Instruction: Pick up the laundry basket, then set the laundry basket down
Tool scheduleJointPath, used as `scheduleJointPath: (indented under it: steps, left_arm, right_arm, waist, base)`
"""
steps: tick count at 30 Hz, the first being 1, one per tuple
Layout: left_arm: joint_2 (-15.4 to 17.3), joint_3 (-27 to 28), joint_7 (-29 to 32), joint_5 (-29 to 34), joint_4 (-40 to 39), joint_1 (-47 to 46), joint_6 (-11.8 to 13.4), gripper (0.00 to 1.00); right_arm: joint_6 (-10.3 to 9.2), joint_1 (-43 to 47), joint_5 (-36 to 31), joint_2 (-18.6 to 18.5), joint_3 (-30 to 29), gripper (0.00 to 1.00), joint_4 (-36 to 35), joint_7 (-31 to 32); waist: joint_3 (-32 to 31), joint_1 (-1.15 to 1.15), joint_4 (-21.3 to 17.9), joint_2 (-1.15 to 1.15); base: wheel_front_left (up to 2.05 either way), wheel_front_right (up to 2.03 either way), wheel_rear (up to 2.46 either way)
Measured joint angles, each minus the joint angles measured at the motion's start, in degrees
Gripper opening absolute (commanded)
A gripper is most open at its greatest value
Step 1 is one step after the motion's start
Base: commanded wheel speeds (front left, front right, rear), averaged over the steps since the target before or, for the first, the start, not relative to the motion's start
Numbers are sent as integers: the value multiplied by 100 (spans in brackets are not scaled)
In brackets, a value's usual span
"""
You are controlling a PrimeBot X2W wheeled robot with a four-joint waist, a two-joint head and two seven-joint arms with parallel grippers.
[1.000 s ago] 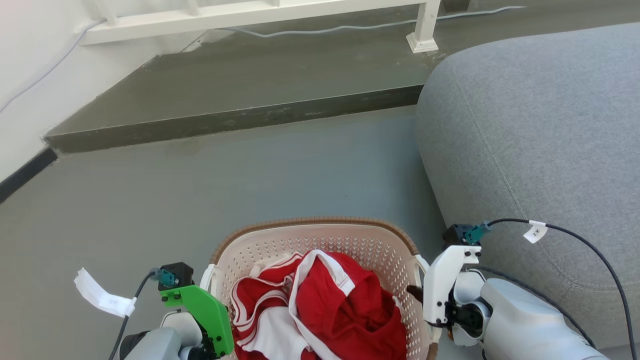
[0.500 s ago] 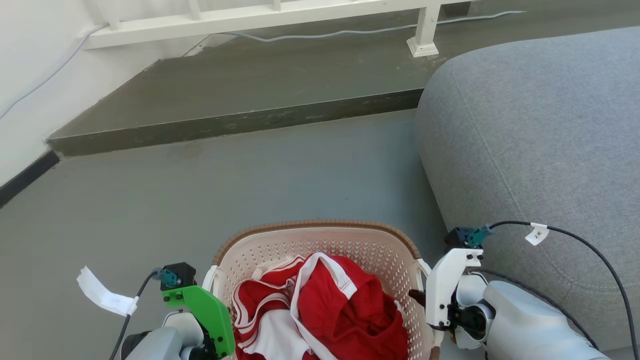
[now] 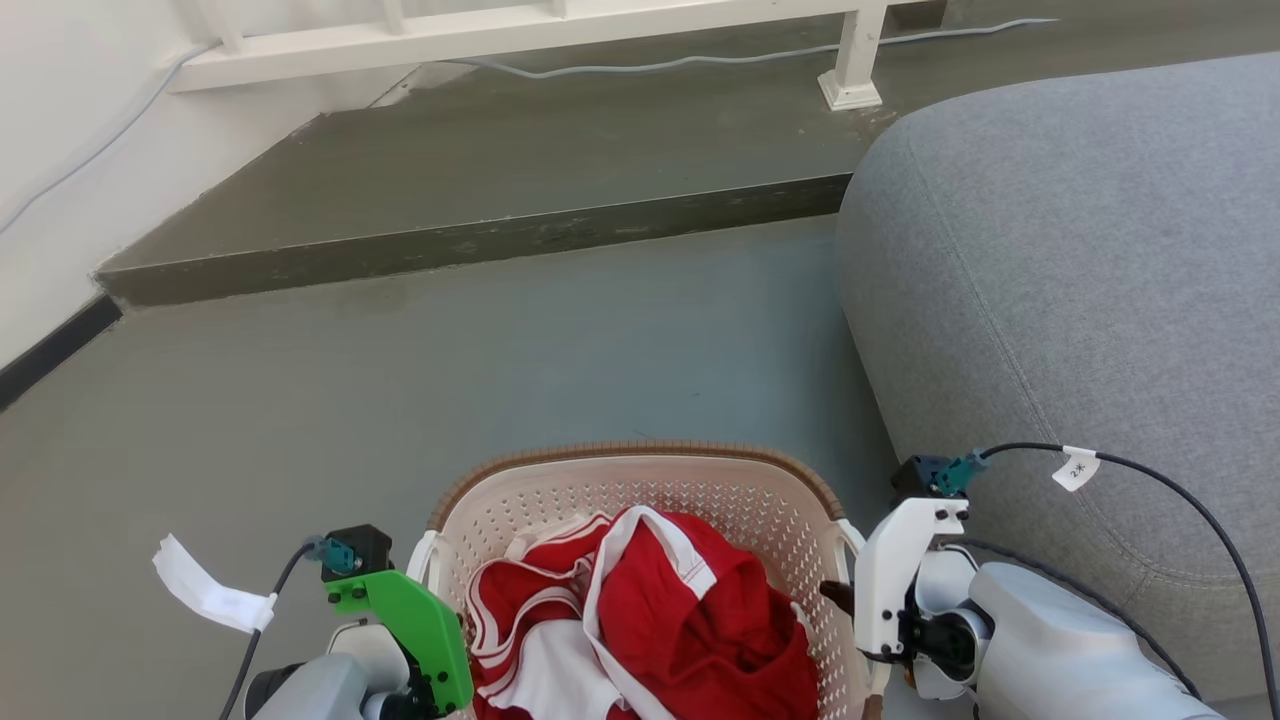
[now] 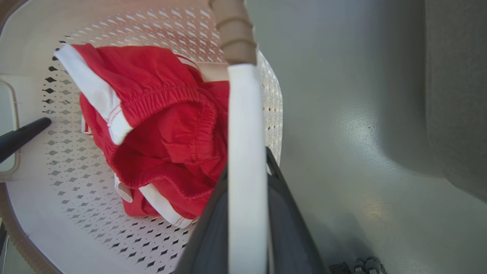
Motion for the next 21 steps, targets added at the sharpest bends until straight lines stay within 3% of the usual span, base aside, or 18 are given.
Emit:
scheduleJointPath:
  steps: [8,21]
  left_arm:
    - [22,-82,-20,-42,-83,1,68,0]
    - [22,-330,-454,147,-259,-438,345,0]
  right_arm:
    - [0,-12,8,-34,55,0,-49,-9]
    - [-1,-464,9,-198,73,0,-182,-111]
  waist:
    - [126,0,-10,0]
    - [861,0,-9,0]
  base:
    - [0,0,0]
    - [0,0,0]
